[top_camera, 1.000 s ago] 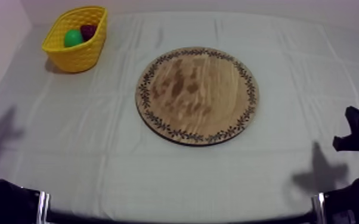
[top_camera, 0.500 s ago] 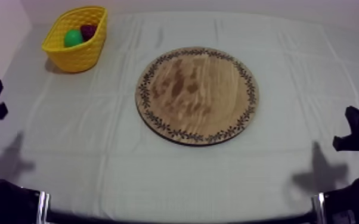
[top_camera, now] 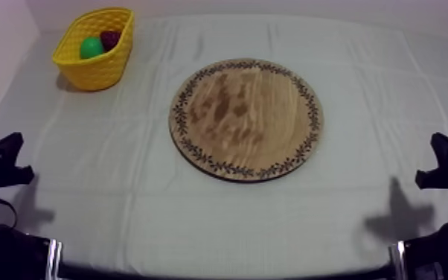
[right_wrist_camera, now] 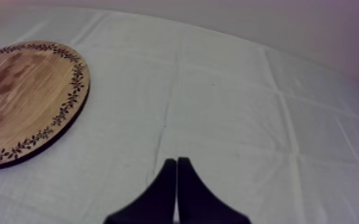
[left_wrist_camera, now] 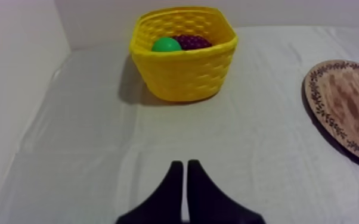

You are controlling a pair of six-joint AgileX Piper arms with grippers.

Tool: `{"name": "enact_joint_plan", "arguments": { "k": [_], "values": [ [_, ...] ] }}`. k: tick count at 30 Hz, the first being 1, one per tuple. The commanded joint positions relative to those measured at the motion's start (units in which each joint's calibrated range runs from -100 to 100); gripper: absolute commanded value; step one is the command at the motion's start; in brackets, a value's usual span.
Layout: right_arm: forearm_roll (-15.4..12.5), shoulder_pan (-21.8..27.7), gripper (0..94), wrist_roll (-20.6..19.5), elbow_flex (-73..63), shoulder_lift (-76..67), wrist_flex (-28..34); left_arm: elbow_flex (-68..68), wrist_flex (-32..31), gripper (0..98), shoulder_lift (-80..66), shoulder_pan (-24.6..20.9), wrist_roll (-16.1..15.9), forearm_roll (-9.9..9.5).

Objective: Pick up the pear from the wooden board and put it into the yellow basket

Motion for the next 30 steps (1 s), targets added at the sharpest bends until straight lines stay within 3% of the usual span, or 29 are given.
{"name": "enact_joint_plan", "arguments": {
  "k": [1,8,20,30],
  "values": [
    [0.0,0.0,0.5,0.0,0.1,0.0,0.0,0.2,0.1,0.0,-0.5,-0.2,0.0,0.41],
    [0.0,0.0,0.5,0.0,0.1,0.0,0.0,0.8,0.0,0.0,-3.8,-1.4,0.4,1.17],
    [0.0,0.0,0.5,0.0,0.1,0.0,0.0,3.0,-6.2,0.0,-5.1,-6.0,1.6,2.38],
    [0.0,-0.1,0.5,0.0,0.1,0.0,0.0,3.1,-6.9,0.0,-5.1,-6.7,1.4,3.55]
  ]
}}
